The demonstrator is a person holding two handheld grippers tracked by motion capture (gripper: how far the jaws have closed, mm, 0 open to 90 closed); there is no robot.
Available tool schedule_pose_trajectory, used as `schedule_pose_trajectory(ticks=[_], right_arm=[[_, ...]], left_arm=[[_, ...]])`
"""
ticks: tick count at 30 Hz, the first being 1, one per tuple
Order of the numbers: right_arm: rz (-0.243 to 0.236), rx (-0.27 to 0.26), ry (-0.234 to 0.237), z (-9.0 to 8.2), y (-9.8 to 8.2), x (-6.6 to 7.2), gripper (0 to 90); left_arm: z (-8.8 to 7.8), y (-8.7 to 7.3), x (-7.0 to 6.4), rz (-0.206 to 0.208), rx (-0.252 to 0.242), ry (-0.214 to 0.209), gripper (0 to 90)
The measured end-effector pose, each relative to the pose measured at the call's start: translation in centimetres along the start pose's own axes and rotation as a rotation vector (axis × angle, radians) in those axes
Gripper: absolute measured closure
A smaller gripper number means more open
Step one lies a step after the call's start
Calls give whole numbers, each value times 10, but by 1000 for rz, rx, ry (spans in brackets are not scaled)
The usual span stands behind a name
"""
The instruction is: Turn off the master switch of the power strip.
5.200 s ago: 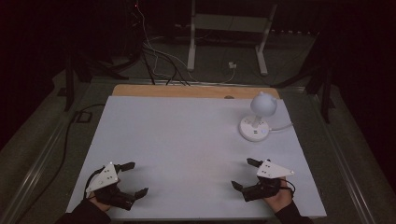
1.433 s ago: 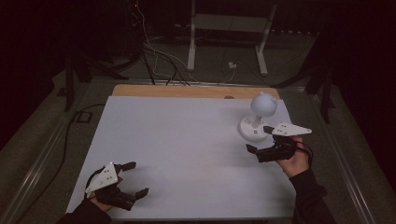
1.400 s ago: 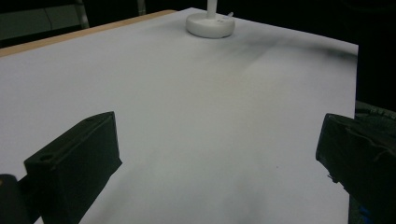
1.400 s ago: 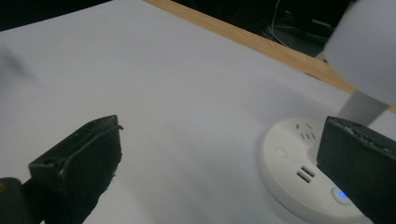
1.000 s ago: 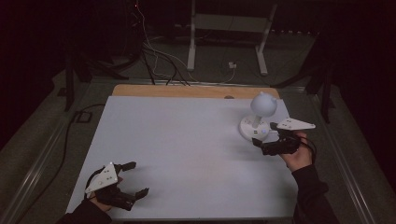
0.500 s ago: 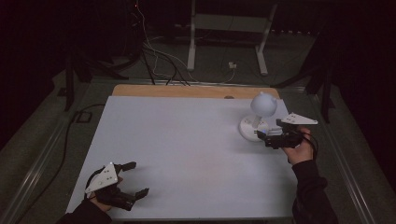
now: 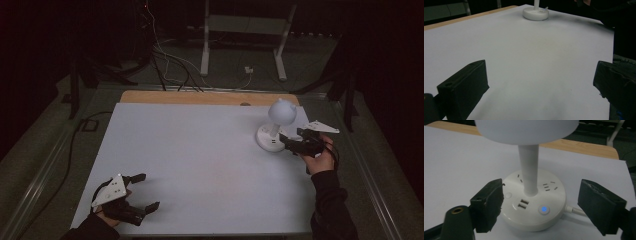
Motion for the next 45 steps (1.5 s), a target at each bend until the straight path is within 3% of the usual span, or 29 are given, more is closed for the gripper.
schedule_pose_trajectory(ticks=[5, 9, 14, 22, 28, 45], right_arm=[[-9, -4, -36, 2, 0, -3, 308], [-30, 15, -83, 5, -3, -9, 471], [-34, 25, -114, 7, -5, -11, 588], [-15, 38, -126, 10, -7, -13, 700], [-9, 71, -154, 12, -12, -15, 898], [-41, 90, -178, 20, -16, -12, 900]], left_arm=[[0, 0, 0, 0, 0, 0, 2], [0, 0, 0, 1, 1, 0, 3], [0, 0, 0, 1, 1, 0, 2], [0, 0, 0, 0, 0, -1, 3], [0, 0, 0, -1, 0, -2, 3], [-1, 0, 0, -3, 1, -3, 3]])
Point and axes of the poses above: each handheld gripper's, and its own axes: z roughly forward along the jaws, y roughly out of its top, x roughly to its left, the point moved 10 cm from there along z, roughly forward along the jaws, and after that the axes turned 4 degrees about y, right-handed, at the moved point
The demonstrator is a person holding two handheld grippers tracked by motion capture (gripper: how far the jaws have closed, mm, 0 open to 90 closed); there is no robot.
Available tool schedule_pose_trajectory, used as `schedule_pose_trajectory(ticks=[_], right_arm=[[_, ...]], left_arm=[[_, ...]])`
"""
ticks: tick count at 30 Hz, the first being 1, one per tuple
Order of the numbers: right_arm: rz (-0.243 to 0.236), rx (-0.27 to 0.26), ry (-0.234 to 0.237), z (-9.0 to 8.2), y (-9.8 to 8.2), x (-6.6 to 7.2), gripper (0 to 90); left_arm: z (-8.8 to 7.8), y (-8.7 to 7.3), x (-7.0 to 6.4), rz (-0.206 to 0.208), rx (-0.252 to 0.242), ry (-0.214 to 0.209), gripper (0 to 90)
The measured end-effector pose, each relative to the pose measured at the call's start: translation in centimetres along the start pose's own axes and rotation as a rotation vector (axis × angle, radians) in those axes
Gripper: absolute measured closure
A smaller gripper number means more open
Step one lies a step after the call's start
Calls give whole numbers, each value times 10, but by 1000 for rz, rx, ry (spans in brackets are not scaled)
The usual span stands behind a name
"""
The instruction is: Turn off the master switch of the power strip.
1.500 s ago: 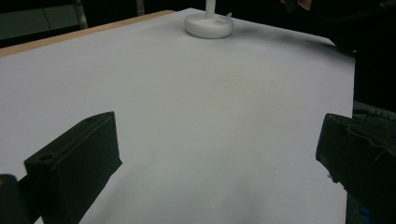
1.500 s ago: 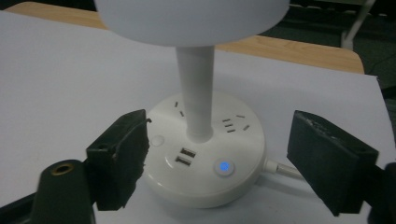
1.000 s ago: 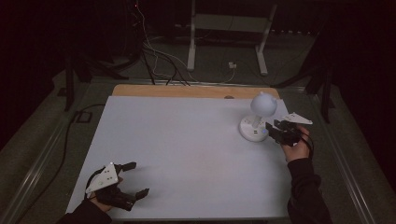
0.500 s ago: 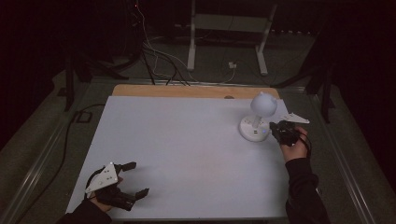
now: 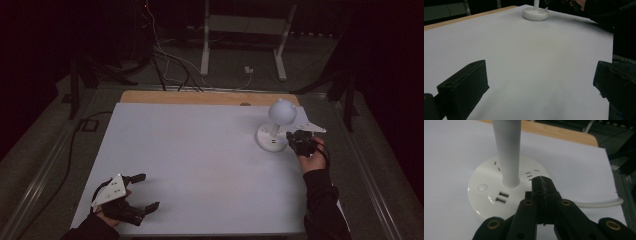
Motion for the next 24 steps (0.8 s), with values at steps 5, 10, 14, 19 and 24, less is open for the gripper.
schedule_pose_trajectory(ticks=[5, 10, 14, 19, 24], right_arm=[[15, -17, -5, 1, 0, -1, 900], [14, -14, -9, 6, -5, 1, 900], [15, -13, -10, 9, -6, 3, 900], [31, -11, -12, 13, -9, 3, 900], [17, 3, -9, 16, -13, 6, 900]], left_arm=[[0, 0, 0, 1, 0, 0, 2], [0, 0, 0, 1, 0, 0, 2], [0, 0, 0, -1, 0, 0, 2], [0, 0, 0, 1, 1, 0, 2], [0, -1, 0, 1, 4, 0, 2]])
Point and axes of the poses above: each handheld gripper's, and its own axes: z roughly forward along the jaws, y roughly out of its top, x roughly to its left, the point moved 10 cm from there along z, roughly forward along the jaws, and after that the axes turned 4 degrees about y, right-handed, at the moved point
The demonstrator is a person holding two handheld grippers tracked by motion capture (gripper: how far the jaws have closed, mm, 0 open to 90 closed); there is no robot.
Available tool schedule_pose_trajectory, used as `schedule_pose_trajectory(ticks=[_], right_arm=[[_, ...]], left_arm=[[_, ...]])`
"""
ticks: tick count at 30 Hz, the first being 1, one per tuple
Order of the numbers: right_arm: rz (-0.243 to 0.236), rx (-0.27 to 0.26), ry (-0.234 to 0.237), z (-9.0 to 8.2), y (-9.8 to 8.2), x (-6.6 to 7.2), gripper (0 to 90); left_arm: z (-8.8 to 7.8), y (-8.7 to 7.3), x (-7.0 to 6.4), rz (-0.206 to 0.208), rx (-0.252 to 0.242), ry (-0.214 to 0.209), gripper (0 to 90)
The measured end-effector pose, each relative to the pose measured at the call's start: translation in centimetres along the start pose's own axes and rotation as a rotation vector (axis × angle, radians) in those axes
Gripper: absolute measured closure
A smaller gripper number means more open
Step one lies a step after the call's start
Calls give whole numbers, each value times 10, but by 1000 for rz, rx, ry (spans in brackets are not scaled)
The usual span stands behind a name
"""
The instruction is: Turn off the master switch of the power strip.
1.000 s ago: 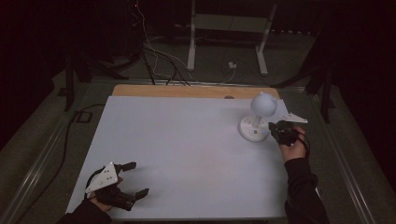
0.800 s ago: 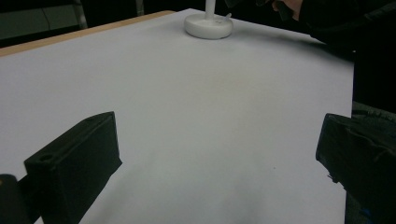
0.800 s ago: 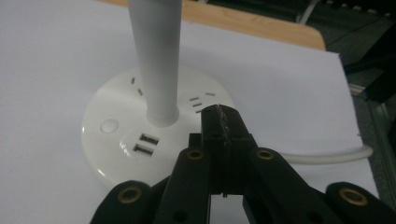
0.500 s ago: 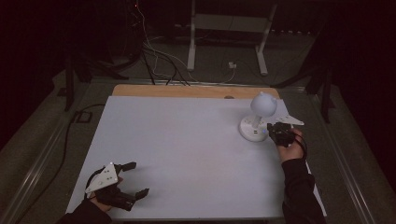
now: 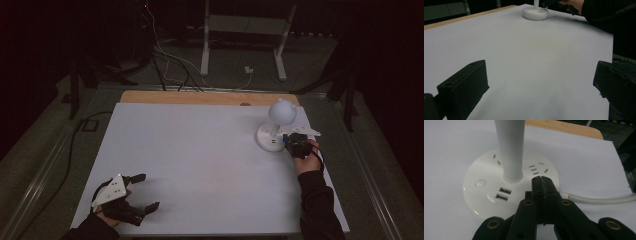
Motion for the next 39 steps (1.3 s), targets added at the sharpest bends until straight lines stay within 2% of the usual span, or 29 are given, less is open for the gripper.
schedule_pose_trajectory(ticks=[9, 15, 32, 36, 39], right_arm=[[-17, -3, -4, 2, -3, 3, 900], [-7, -3, 2, 3, -5, 3, 900], [-25, -21, -48, 4, -5, 3, 900], [-4, -13, -35, 5, -5, 3, 900], [-6, -11, -50, 5, -5, 3, 900]], left_arm=[[0, 0, 0, 3, 1, -1, 2], [0, 0, 0, 3, 1, -1, 3], [1, -1, -1, 5, 6, -4, 3], [1, -1, -1, 6, 6, -4, 3], [1, -1, -1, 6, 6, -5, 2]])
Point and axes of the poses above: each handheld gripper's, and its own axes: z roughly forward along the jaws, y roughly out of its top, x roughly to its left, the point moved 10 cm from there along z, roughly forward along the jaws, and after that the axes turned 4 degrees about y, right-handed, at the moved point
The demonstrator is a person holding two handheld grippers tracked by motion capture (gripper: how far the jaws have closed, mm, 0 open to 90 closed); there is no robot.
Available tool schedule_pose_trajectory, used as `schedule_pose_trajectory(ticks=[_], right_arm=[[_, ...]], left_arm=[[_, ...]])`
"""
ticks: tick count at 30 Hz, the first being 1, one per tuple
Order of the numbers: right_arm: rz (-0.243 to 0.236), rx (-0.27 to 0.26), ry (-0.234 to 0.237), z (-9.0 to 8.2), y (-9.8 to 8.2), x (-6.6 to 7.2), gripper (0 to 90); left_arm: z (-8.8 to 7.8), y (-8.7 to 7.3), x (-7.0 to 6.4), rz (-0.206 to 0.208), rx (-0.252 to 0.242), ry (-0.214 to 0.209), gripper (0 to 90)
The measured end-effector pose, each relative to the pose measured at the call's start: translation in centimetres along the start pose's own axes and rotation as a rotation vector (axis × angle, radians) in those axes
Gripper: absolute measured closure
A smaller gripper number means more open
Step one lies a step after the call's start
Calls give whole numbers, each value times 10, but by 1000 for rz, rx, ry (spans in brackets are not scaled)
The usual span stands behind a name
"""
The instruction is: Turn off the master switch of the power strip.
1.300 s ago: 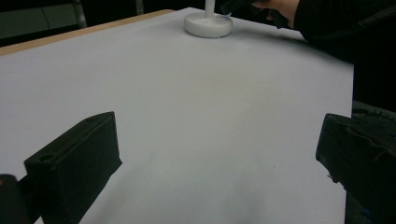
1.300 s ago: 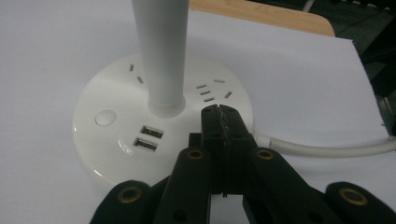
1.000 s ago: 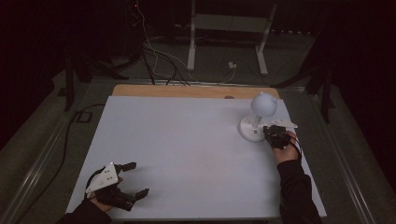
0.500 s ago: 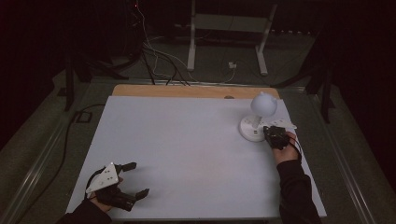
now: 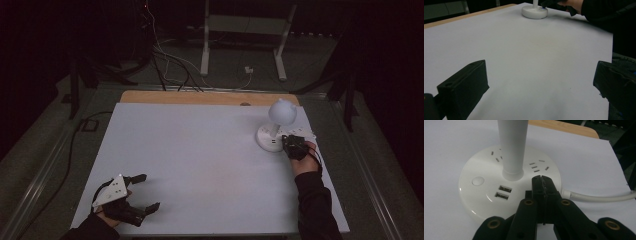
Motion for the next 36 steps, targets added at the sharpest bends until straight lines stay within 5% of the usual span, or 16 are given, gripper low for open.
schedule_pose_trajectory(ticks=[36], right_arm=[[-24, 15, -51, -1, 3, 2, 900]], left_arm=[[-1, 2, 1, -2, -9, 3, 3]])
Point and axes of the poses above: each handheld gripper's, and its own axes: z roughly forward along the jaws, y roughly out of its top, x roughly to its left, the point moved 10 cm from there along z, roughly forward along the jaws, and after that the axes turned 4 degrees about y, right-handed, at the moved point
